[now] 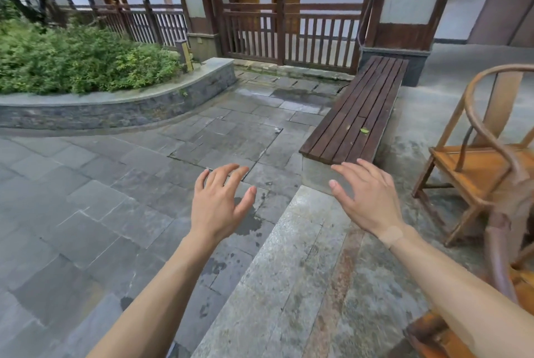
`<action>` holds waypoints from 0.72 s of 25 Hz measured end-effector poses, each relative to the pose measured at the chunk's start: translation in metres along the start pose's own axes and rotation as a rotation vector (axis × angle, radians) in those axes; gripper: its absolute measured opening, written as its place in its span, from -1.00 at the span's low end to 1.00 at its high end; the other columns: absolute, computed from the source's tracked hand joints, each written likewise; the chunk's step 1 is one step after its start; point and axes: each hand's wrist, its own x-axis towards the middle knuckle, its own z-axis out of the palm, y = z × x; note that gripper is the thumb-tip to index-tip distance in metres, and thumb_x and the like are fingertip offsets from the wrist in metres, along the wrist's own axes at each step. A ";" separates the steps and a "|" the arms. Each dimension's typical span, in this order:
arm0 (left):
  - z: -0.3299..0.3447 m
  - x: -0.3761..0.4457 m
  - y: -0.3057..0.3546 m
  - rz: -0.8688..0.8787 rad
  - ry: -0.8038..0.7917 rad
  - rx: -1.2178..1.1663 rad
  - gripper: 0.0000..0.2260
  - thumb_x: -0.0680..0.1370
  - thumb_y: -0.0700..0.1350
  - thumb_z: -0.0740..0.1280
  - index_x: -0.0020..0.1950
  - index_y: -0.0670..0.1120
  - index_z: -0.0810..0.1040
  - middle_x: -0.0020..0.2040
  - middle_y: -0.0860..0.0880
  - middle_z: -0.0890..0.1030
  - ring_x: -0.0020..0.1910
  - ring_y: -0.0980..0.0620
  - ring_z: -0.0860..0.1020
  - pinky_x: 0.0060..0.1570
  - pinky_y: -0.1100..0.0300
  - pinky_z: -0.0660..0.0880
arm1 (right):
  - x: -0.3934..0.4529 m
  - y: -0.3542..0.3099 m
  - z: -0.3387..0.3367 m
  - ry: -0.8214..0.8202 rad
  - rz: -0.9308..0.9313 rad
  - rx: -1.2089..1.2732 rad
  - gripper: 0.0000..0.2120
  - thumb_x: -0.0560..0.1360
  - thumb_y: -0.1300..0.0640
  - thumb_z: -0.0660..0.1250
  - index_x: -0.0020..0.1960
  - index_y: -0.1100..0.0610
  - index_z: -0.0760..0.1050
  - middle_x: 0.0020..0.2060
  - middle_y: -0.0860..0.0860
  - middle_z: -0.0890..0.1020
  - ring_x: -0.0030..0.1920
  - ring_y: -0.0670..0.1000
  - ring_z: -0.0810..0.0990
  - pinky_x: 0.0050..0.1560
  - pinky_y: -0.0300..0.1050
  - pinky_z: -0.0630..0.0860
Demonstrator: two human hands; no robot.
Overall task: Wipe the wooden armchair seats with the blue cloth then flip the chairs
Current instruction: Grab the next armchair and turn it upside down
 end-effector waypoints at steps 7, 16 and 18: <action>0.113 0.129 -0.031 0.067 -0.003 -0.064 -0.55 0.60 0.21 0.11 0.32 0.01 0.55 0.28 -0.01 0.58 0.26 -0.02 0.54 0.41 -0.13 0.30 | 0.119 0.058 0.064 -0.004 0.069 -0.072 -0.42 0.56 -0.32 -0.04 0.36 -0.10 0.51 0.33 -0.08 0.58 0.47 0.08 0.38 0.40 0.10 0.26; 0.291 0.356 -0.042 0.277 -0.055 -0.295 -0.56 0.60 0.20 0.12 0.31 -0.01 0.55 0.27 -0.02 0.59 0.26 -0.06 0.54 0.40 -0.15 0.31 | 0.273 0.148 0.129 0.002 0.353 -0.245 -0.38 0.53 -0.35 -0.10 0.39 -0.14 0.47 0.39 -0.09 0.53 0.51 0.04 0.33 0.41 0.09 0.23; 0.325 0.400 -0.023 0.342 -0.092 -0.363 -0.56 0.60 0.19 0.12 0.31 -0.01 0.56 0.27 -0.02 0.59 0.26 -0.07 0.54 0.39 -0.15 0.32 | 0.291 0.173 0.126 0.032 0.439 -0.268 -0.40 0.54 -0.34 -0.07 0.38 -0.14 0.48 0.38 -0.10 0.54 0.50 0.04 0.34 0.40 0.09 0.25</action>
